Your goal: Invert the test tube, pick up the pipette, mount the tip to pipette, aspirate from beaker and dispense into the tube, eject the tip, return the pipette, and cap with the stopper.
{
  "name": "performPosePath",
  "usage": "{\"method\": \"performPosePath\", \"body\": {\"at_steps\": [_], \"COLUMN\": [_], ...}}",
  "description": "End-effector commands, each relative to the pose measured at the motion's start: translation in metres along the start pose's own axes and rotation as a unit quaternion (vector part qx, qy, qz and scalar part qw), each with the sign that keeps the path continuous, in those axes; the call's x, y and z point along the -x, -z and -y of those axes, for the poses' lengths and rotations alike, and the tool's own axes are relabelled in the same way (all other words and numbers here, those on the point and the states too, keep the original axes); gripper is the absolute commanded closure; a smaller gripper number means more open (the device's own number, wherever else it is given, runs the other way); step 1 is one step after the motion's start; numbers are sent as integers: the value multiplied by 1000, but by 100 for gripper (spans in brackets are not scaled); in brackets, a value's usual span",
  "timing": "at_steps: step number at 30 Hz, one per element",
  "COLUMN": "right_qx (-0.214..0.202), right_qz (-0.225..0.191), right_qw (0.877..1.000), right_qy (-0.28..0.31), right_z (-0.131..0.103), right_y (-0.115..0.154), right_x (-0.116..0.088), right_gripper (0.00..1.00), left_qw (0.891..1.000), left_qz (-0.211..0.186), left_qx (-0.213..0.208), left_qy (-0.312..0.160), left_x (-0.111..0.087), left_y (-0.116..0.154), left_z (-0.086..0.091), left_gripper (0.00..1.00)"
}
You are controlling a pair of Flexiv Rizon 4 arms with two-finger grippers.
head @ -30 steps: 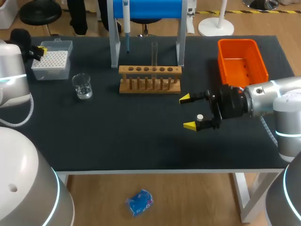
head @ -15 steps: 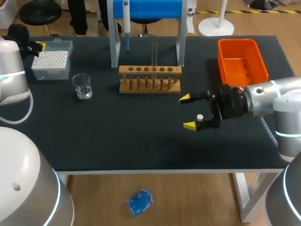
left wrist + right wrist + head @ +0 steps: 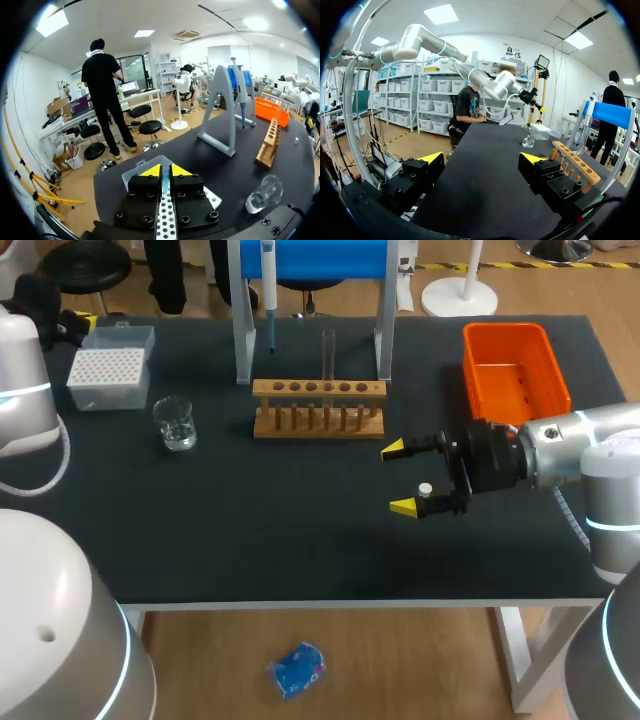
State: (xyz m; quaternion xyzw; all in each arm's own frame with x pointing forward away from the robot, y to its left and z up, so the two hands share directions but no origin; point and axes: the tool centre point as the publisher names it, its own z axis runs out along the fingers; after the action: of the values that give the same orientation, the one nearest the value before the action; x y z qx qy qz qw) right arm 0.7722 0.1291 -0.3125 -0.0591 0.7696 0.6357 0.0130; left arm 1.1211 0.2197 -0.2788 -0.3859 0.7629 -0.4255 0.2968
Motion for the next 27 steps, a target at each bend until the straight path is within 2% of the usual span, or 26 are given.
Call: {"method": "performPosePath", "body": {"at_steps": [1, 7, 13, 16, 18, 24, 27], "right_qx": [0, 0, 0, 0, 0, 0, 0], "right_qz": [1, 1, 1, 1, 1, 1, 1], "right_qw": [1000, 1000, 1000, 1000, 1000, 1000, 1000], "right_qy": [0, 0, 0, 0, 0, 0, 0], "right_z": [0, 0, 0, 0, 0, 0, 0], "right_y": [0, 0, 0, 0, 0, 0, 0], "right_x": [-1, -1, -1, -1, -1, -1, -1], "right_gripper": [0, 0, 0, 0, 0, 0, 0], "left_qw": [1000, 998, 991, 985, 981, 968, 964], "left_qz": [-11, -60, -126, -164, -184, -244, -250], "left_qx": [3, -5, -6, 1, 17, 34, 52], "left_qy": [-1, -13, -46, -54, -63, -57, -71], "left_x": [-18, -56, -115, -151, -171, -249, -278], "left_y": [24, 49, 73, 84, 88, 103, 107], "left_z": [14, 42, 70, 79, 82, 87, 85], "left_gripper": [100, 100, 100, 100, 100, 100, 100]}}
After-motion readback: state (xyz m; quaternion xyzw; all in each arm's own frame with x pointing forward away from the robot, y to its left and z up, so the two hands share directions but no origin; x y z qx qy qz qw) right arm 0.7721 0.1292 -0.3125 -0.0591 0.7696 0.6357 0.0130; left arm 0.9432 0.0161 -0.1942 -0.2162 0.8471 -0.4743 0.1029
